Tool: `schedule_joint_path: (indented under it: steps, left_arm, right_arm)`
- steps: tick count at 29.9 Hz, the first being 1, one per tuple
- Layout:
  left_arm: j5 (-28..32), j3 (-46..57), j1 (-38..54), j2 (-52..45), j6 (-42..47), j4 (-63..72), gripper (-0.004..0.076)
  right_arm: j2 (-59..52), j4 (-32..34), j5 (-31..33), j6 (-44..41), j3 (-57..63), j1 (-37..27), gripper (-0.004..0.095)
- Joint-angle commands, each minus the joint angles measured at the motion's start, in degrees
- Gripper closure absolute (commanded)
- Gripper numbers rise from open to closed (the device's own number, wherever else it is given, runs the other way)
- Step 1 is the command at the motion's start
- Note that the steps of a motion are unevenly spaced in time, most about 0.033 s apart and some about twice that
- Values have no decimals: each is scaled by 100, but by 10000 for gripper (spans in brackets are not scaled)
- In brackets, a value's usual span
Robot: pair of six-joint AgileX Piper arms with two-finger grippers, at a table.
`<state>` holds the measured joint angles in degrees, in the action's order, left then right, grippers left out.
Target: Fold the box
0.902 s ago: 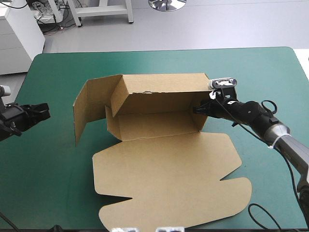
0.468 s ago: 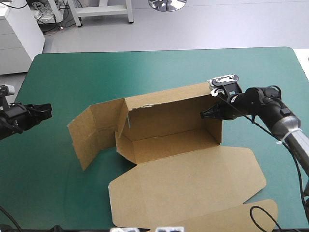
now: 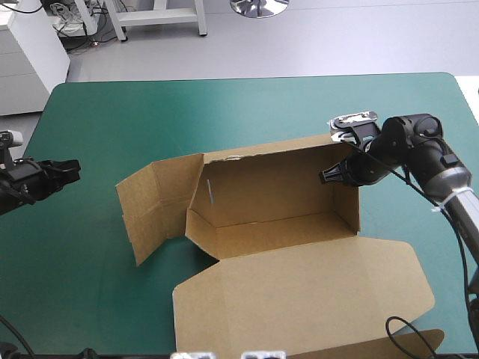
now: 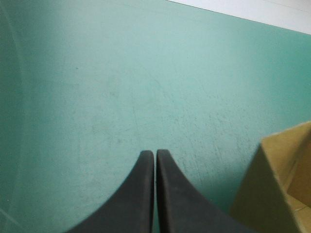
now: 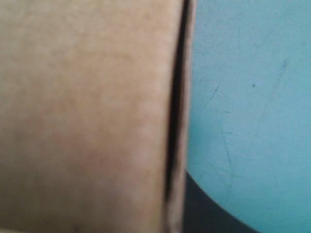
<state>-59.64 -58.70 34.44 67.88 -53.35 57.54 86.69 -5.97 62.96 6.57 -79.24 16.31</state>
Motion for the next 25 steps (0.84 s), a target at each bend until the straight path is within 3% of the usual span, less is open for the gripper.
schedule_joint_path:
  steps: [1, 14, 25]
  left_arm:
    - [65, -182, -36, -90, -20, 425, 724]
    - [-77, -182, -36, -90, -20, 445, 724]
    - [-101, -182, -36, -90, -20, 445, 724]
  right_arm:
    - [233, -71, -9, 11, -238, -48, 921]
    - [2016, -286, 24, -143, -1838, -48, 921]
    - [2685, -283, 206, -170, -2871, -70, 888]
